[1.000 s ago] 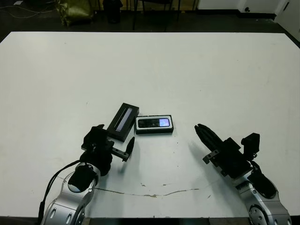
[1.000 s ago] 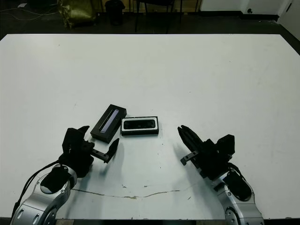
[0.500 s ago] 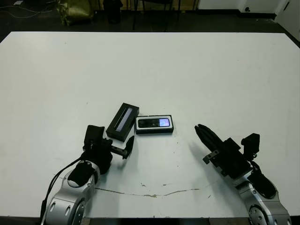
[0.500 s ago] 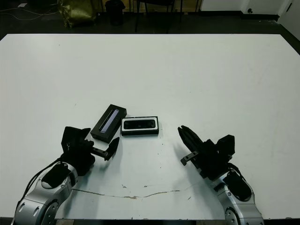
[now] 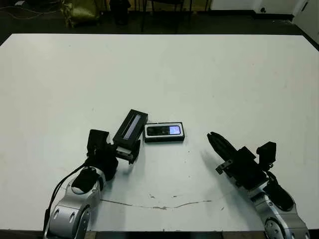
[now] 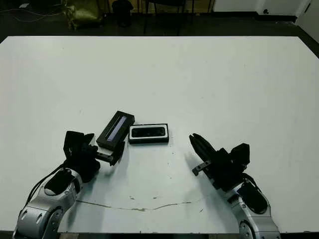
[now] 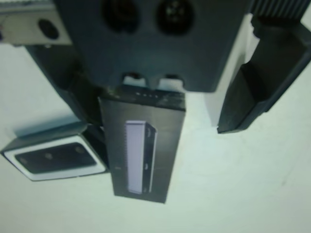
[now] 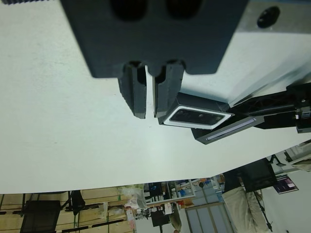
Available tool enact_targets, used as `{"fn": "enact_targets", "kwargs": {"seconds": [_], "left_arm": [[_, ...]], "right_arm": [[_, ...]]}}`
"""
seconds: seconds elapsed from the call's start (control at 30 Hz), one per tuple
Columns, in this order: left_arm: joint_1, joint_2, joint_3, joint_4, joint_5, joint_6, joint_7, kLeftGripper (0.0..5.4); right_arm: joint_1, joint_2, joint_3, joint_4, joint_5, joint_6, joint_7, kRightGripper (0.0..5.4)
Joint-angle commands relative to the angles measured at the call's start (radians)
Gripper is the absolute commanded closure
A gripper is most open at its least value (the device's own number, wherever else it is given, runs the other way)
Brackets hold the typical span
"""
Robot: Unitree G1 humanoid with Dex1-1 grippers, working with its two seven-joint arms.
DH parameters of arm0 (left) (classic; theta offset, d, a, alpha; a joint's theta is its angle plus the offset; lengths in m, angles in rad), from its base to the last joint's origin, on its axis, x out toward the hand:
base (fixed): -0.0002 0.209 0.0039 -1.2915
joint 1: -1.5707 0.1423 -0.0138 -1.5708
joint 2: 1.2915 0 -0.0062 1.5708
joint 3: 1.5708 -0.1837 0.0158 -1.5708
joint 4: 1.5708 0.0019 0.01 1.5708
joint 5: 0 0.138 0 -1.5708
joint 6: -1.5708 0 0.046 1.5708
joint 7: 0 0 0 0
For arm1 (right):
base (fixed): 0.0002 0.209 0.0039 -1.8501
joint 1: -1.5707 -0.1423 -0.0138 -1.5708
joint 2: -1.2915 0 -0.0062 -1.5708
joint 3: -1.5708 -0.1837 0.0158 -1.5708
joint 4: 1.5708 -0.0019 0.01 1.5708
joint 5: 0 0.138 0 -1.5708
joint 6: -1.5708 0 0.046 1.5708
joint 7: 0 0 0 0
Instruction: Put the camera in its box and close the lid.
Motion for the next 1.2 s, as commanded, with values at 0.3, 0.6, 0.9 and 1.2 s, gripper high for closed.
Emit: {"fn": "enact_targets", "kwargs": {"seconds": [0.3, 0.6, 0.9, 1.2], "left_arm": [[0.043, -0.022, 0.008, 0.067, 0.005, -0.063, 0.030, 1.13], [0.047, 0.085, -0.024, 0.053, 0.006, -0.141, -0.103, 3.04], [0.028, 0.204, -0.036, 0.012, 0.025, -0.137, -0.207, 3.14], [-0.039, 0.307, 0.063, 0.035, 0.011, -0.265, -0.288, 3.14]], "right_arm": [[0.012, 0.000, -0.007, 0.013, 0.006, 0.007, 0.001, 5.40], [0.013, -0.001, -0.006, 0.011, 0.000, 0.002, -0.002, 5.40], [0.012, 0.004, -0.008, 0.018, 0.011, 0.001, 0.003, 5.40], [0.016, 0.005, -0.004, 0.018, 0.004, 0.006, -0.006, 5.40]]}}
